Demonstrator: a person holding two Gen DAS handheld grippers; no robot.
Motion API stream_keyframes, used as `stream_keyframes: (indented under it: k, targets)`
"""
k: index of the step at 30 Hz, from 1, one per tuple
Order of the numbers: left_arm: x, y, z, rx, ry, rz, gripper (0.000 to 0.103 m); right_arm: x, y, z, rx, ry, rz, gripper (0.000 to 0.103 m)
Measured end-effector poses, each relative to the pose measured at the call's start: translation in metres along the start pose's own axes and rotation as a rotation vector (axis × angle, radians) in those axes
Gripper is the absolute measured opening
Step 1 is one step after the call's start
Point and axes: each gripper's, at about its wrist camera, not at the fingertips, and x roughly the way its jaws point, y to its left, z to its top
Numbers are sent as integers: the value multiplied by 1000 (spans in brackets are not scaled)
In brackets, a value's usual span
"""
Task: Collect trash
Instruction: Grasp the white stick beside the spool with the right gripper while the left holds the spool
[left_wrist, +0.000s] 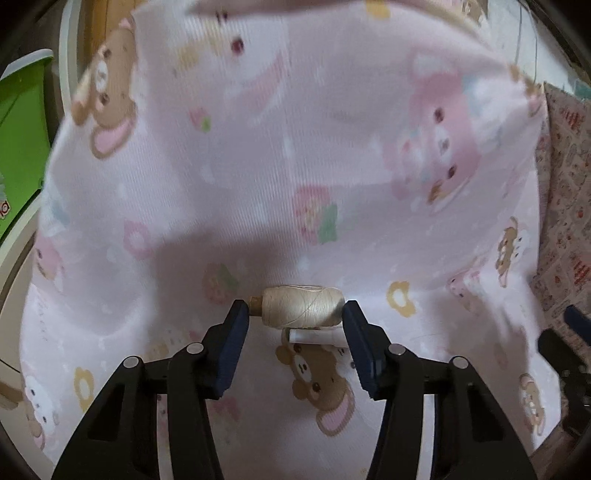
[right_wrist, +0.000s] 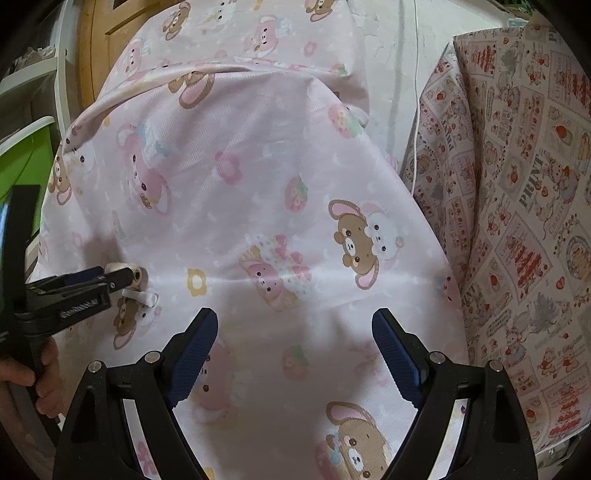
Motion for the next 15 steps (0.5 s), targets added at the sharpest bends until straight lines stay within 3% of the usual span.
stream_keyframes:
  k: [6,15]
  targets:
    - [-36,8,3,-25,-65,-19,51,1,5,-1,-16,0,3,87]
    - [-59,27,4,-7,-94,47,51,-1,16,-3,-51,-1,30,87]
